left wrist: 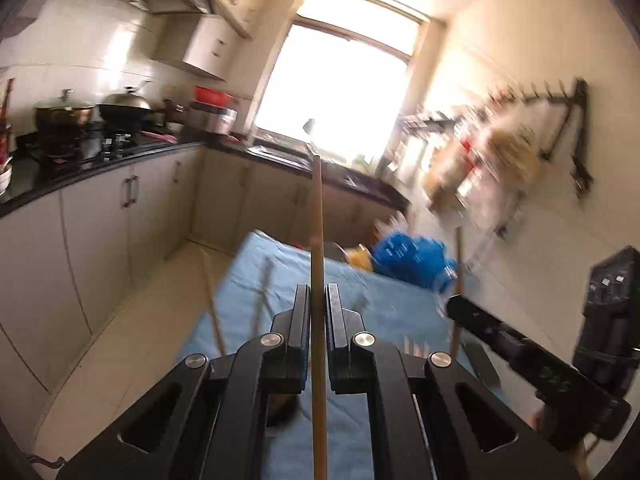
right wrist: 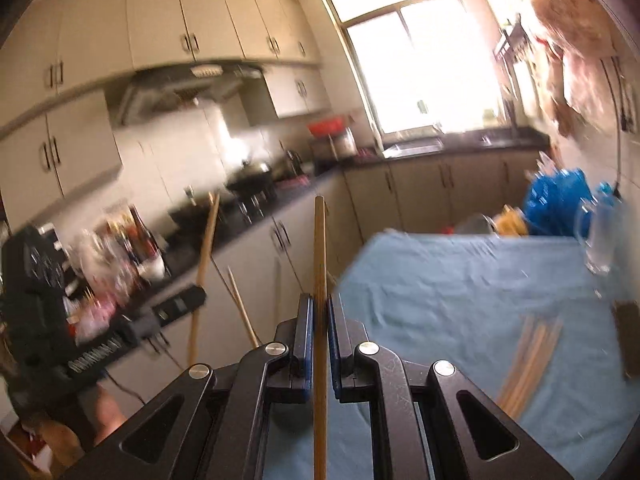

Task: Organize utensils
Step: 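Lower both chopsticks into the black cup and open both tools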

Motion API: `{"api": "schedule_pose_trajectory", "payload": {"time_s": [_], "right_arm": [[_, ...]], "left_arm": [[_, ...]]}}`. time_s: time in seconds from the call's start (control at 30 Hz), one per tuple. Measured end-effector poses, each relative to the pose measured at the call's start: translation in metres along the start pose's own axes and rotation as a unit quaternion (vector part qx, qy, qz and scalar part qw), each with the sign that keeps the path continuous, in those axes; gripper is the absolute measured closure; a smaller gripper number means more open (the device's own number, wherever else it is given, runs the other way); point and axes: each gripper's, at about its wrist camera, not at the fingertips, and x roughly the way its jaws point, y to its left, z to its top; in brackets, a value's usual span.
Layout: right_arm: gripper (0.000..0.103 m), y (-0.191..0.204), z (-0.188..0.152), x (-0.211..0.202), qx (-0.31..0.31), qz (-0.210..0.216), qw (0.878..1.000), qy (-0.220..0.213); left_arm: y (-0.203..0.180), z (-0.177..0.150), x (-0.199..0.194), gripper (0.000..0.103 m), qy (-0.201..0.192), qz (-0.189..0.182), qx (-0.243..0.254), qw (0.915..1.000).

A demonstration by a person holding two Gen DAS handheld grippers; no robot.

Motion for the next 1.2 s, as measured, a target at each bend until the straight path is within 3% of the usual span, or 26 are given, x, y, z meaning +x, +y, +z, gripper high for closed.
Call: {"api": "schedule_pose_trajectory", "payload": {"time_s": [0.13,0.3,0.67,1.2], "right_arm": [[0.096,0.020,0.020,0.027,0.000,0.009,0.999,-0.053],[0.095,0.040,0.031,0.061,-0.011,0.000,0.994,-0.104],[0.095,0.032,0.009,0.125,-0.002,-0.019,0.997,-0.079],[0.095,0.038,-0.014,0.125,-0.042,-0.033,0.997,-0.063]], "left_arm": [[0.026,0.013,0.024,0.097,-0.022,0.020,-0.035,0.9989],[0.038,0.013,0.049,0.097,-0.049,0.052,-0.032,0.9969],[0.059,-0.010,0.091,0.097,-0.024,0.064,-0.049,0.9965],[0.064,-0.036,0.096,0.097,-0.001,0.052,-0.055,0.9971]]}}
